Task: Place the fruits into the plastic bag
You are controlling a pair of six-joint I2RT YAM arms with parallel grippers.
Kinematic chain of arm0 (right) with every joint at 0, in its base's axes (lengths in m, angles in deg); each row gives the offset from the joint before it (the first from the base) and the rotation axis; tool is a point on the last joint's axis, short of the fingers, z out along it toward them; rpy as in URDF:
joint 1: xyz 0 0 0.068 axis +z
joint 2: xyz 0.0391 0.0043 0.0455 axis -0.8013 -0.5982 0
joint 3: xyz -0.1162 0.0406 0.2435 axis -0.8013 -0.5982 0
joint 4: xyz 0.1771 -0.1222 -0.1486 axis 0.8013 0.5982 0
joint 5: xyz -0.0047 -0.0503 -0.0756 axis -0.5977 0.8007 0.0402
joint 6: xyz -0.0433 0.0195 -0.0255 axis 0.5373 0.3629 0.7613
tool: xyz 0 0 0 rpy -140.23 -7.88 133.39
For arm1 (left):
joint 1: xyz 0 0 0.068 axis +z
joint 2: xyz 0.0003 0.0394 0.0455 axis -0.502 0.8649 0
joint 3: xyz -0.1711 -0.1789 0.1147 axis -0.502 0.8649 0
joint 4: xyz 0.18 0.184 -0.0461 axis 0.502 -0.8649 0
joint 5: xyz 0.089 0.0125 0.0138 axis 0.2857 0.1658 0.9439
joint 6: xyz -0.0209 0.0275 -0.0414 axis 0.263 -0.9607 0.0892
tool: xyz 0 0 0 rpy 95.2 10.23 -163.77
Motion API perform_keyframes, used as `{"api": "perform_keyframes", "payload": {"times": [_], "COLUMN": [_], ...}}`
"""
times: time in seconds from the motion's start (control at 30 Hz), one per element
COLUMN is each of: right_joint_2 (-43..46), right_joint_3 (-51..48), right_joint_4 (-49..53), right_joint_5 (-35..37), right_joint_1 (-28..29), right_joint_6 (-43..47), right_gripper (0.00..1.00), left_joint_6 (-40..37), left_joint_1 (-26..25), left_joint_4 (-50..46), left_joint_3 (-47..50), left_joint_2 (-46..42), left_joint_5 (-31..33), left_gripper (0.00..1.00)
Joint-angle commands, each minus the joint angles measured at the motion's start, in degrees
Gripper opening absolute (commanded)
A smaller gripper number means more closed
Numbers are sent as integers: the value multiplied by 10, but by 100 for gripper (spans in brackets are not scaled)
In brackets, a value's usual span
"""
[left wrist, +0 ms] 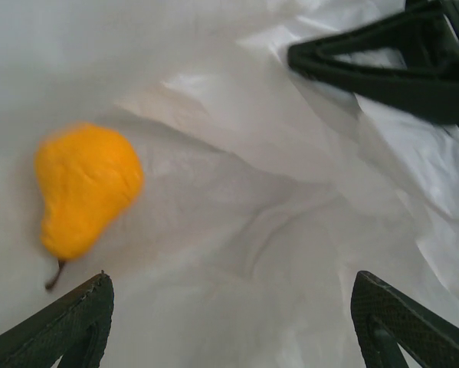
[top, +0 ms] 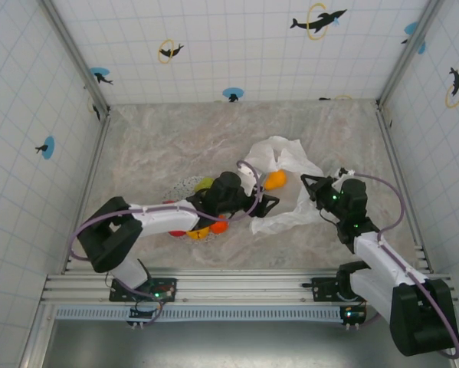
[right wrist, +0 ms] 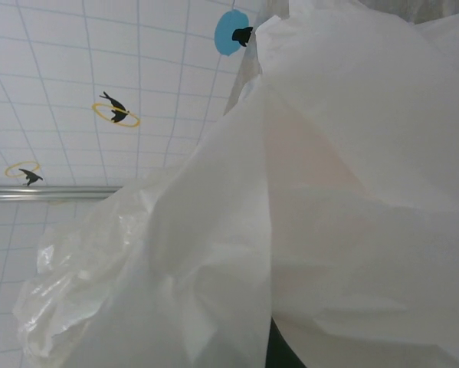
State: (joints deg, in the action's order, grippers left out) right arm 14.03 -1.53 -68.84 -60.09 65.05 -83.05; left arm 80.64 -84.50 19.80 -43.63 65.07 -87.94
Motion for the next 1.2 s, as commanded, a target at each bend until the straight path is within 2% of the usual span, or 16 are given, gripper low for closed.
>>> {"api": "perform_keyframes", "payload": {"times": [0.0,0.17,0.33,0.5,0.77,0.87,0.97,1.1,1.13,1.17], "right_joint_2": [13,10,17,24,32,32,36,48,51,54], "right_joint_3": [-9,-10,-15,-12,-5,0,16,77,98,117], "right_joint_4": [-20,-25,-27,-22,-17,-13,19,161,210,258], "right_joint_5": [12,7,7,1,-4,-9,-14,8,24,42], "right_joint_1": [-8,-17,-23,-33,-47,-49,-53,-54,-52,-49], "right_joint_6": [-1,1,-3,-1,-4,-1,31,190,243,286], "right_gripper": [0,0,0,0,0,0,0,0,0,0], "left_joint_6": [12,1,49,47,12,16,26,45,54,64], "left_joint_1": [-2,3,37,74,77,78,80,80,81,82], "left_joint_4": [-44,-108,-125,-134,-140,-137,-131,-118,-117,-116], "left_joint_3": [23,47,53,19,-74,-103,-132,-136,-134,-131], "left_joint_2": [-42,-84,-94,-51,69,116,143,116,103,91], "left_joint_5": [-23,34,101,104,110,105,75,-24,-52,-78], "left_gripper": [82,81,81,81,78,67,45,10,2,0]}}
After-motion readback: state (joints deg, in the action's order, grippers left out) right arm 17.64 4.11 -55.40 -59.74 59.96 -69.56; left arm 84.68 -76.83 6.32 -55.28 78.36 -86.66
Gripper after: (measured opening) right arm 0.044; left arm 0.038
